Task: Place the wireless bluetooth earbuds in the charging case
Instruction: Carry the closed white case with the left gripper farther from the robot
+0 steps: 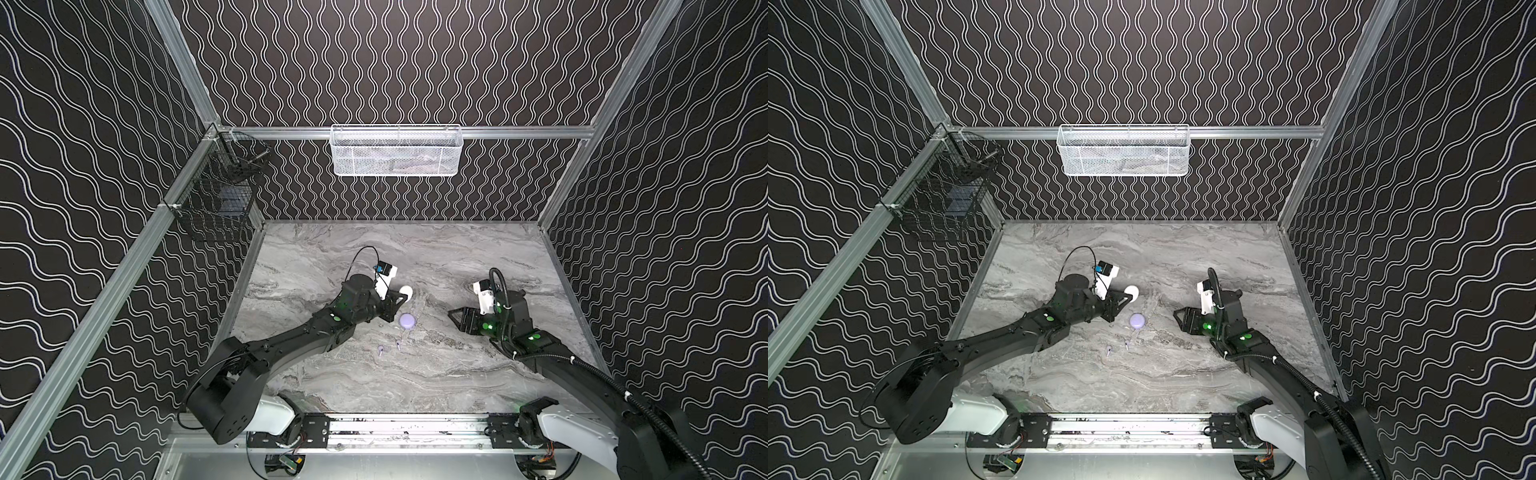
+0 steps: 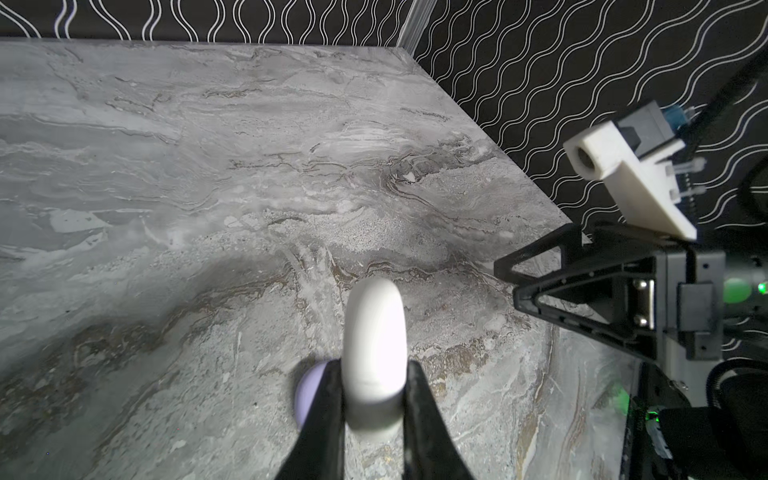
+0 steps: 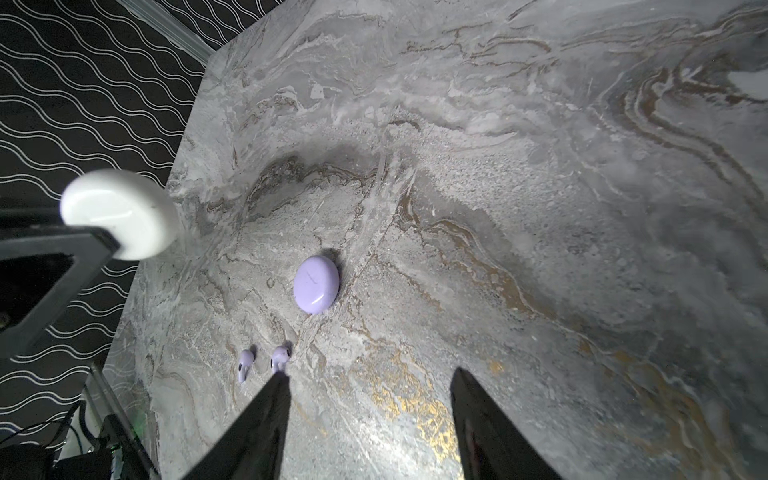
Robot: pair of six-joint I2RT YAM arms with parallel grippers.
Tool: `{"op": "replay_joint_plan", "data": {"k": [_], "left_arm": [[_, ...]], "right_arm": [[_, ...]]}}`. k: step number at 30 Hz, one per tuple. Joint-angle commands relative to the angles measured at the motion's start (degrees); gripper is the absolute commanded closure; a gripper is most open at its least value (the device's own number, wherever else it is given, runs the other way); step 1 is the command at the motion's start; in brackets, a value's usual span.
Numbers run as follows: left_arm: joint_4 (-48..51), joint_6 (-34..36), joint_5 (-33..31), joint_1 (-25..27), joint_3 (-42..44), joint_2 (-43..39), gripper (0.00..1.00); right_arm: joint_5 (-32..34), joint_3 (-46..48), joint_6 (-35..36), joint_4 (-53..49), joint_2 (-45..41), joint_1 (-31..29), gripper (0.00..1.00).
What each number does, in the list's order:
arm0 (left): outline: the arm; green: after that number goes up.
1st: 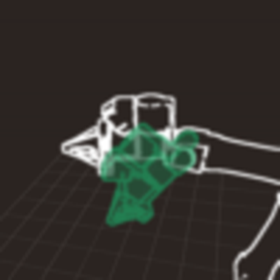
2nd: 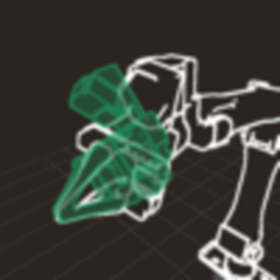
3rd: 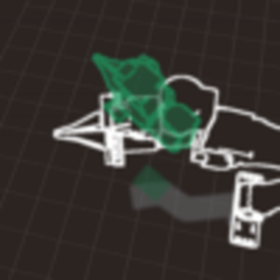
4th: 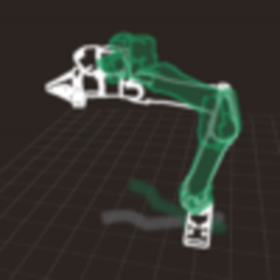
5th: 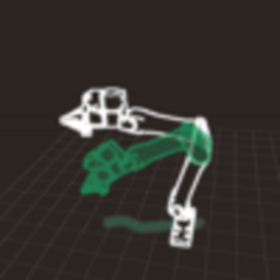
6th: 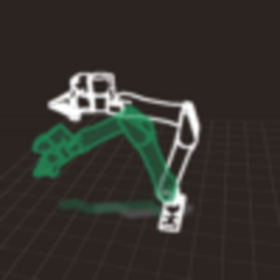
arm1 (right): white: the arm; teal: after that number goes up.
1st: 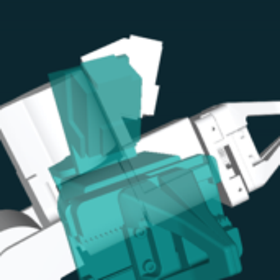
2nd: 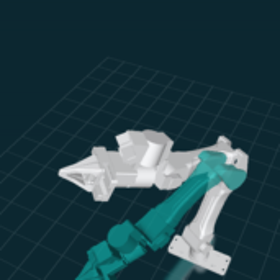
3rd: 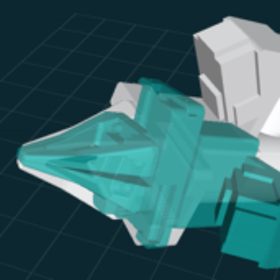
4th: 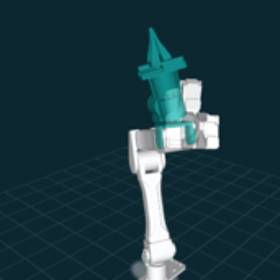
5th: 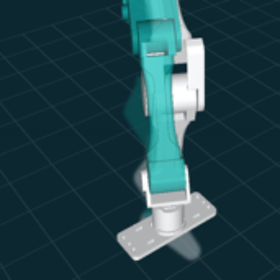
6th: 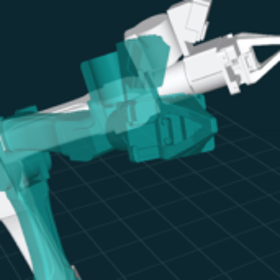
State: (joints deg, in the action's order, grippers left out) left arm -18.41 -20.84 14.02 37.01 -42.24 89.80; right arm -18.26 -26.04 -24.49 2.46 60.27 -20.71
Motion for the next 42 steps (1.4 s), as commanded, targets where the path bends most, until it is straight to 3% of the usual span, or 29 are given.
{"op": "replay_joint_plan", "data": {"k": [1,9,28,42], "left_arm": [[1.0,-1.5,2.6,-1.1,-1.8,1.1,1.00],[6.1,-3.4,7.6,-4.9,-7.8,6.2,1.00],[0.9,-15.6,18.2,-9.6,-14.8,21.6,1.00],[1.6,-18.4,20.7,-11.6,-20.4,30.7,1.00]], "right_arm": [[-1.0,1.1,-0.4,5.8,-1.1,-0.1,0.36],[0.1,6.3,-1.3,11.7,-1.6,-0.2,0.36],[1.3,6.6,-1.1,12.1,-1.1,-0.3,0.37],[1.8,6.4,-1.0,11.5,-0.8,-0.4,0.37]]}}
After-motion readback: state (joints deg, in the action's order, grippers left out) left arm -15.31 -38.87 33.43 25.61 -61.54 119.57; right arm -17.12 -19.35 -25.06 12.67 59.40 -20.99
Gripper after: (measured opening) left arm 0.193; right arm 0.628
